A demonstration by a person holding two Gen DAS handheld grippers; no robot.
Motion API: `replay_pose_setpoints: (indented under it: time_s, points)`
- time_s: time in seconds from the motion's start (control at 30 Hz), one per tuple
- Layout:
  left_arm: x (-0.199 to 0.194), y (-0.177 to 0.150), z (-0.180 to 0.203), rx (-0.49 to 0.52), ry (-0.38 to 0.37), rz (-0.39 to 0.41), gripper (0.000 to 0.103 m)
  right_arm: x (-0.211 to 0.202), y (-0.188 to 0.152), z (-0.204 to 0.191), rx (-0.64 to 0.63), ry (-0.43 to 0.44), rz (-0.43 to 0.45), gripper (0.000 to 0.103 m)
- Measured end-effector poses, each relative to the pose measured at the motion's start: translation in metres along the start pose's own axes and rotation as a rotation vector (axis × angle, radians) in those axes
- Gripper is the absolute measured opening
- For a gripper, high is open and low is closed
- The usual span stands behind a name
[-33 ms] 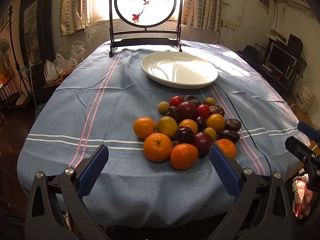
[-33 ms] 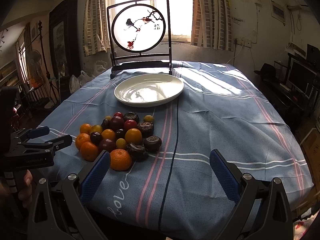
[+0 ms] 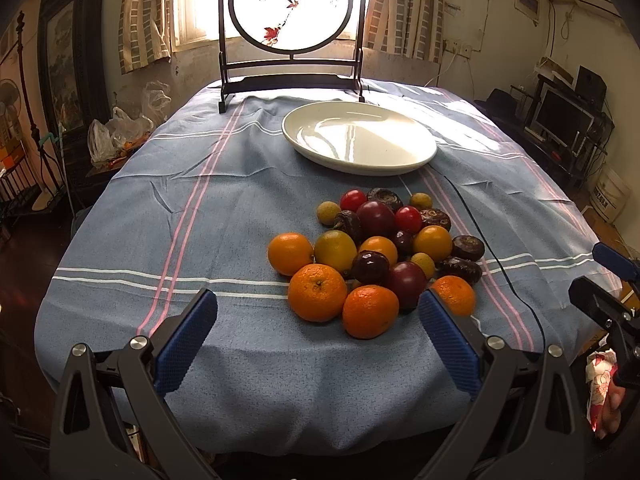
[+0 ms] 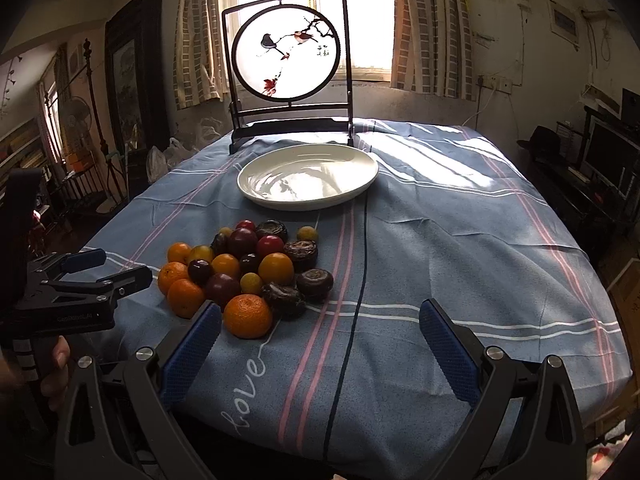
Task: Organize fruits
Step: 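Grasp an orange with the right tool while the left tool grasps another orange, then carry both oranges to the white plate and release them there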
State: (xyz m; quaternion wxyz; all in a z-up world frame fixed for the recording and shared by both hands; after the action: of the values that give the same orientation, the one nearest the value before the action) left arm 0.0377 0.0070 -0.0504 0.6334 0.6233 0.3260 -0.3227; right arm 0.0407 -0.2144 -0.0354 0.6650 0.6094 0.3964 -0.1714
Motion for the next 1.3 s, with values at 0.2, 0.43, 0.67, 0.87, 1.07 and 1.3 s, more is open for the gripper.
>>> replay_pose_setpoints:
  time_s: [0.2,0.43,0.67,0.87,1.07,1.3]
  points:
    - [0.023,-0.020,-0.004,0.040,-0.004,-0.071,0.099,0.037,-0.013,-0.036,-0.112,0.140,-0.104,0.090]
    - [0.030,-0.032,-0.010,0.096,0.040,-0.091,0.099,0.069,-0.015,-0.059,-0.139,0.214,-0.179,0.076]
    - [0.036,-0.029,-0.017,0.098,0.064,-0.088,0.099,0.081,-0.009,-0.070,-0.170,0.170,-0.175,0.066]
    - [0.042,-0.026,-0.021,0.074,0.056,-0.092,0.099,0.085,-0.010,-0.063,-0.140,0.132,-0.191,0.066]
    - [0.045,-0.029,0.002,0.144,0.047,-0.082,0.099,0.092,-0.009,-0.061,-0.125,0.136,-0.187,0.042]
    - [0.039,-0.026,0.019,0.182,0.021,-0.046,0.099,0.065,-0.008,-0.043,-0.059,0.175,-0.118,0.041]
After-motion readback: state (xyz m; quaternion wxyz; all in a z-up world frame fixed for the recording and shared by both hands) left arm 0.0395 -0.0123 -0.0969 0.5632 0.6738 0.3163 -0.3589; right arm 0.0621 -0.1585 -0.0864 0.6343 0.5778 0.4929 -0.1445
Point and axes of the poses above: each gripper's, at about its wrist camera, not at the fingertips, and x roughly the way its jaws point, z to its right, y to its top, the point moved 6 cm from there along x, roughly the way its jaws point, and after that the axes turned 9 degrees about -z, right-handed, at the moved point
